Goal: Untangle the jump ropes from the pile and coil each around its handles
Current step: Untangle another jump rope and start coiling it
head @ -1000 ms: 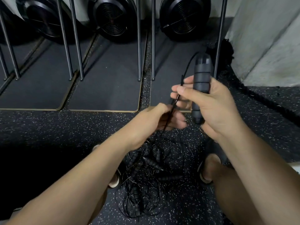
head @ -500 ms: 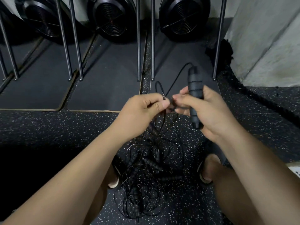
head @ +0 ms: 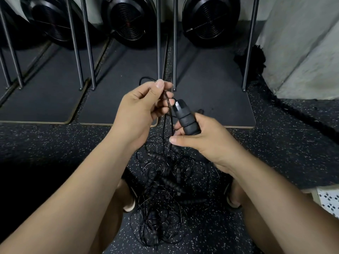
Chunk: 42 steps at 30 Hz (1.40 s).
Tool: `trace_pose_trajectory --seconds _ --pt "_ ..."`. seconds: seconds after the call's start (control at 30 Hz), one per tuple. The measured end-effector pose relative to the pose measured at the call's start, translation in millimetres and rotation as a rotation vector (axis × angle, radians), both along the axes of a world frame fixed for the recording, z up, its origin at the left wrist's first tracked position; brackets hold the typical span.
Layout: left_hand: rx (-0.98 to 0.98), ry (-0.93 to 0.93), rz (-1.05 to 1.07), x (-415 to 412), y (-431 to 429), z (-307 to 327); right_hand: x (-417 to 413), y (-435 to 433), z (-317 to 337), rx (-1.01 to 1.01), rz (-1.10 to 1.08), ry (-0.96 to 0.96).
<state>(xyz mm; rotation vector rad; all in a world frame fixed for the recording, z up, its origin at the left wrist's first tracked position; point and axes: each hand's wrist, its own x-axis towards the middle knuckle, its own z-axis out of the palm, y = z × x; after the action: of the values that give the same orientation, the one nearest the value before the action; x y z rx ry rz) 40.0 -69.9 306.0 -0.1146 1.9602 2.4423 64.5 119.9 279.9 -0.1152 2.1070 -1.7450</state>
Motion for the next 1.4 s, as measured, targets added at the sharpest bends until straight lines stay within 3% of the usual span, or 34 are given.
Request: trace_pose_trajectory --seconds 0.43,0.57,0.67,0.87,1.0,1.13,1.3,1.4 --pt "0.138 -0.041 0.011 -4 2 -3 -3 -7 -7 0.163 -0.18 0.231" --pt "-0.024 -0.102 0.011 -2 4 -12 -10 6 4 0.038 -0.268 0.235" --pt "-0.202 -0.158 -0.152 5 14 -21 -13 12 14 -0.117 -0.336 0.211" --pt "-0.523 -0.088 -0.494 22 36 -44 -17 22 28 -0.299 -0.411 0.185" --pt "-0.624 -0.09 -0.64 31 46 -56 -19 35 36 -0.387 -0.435 0.19" --pt "-0.981 0.028 -0.656 33 47 -60 -22 43 36 -0.407 -0.468 0.179" --pt "-0.988 0.063 -0.638 28 43 -57 -26 47 32 -0.423 -0.463 0.131" --pt "-0.876 0.088 -0.566 25 40 -48 -27 47 24 -0.337 -0.44 0.085"
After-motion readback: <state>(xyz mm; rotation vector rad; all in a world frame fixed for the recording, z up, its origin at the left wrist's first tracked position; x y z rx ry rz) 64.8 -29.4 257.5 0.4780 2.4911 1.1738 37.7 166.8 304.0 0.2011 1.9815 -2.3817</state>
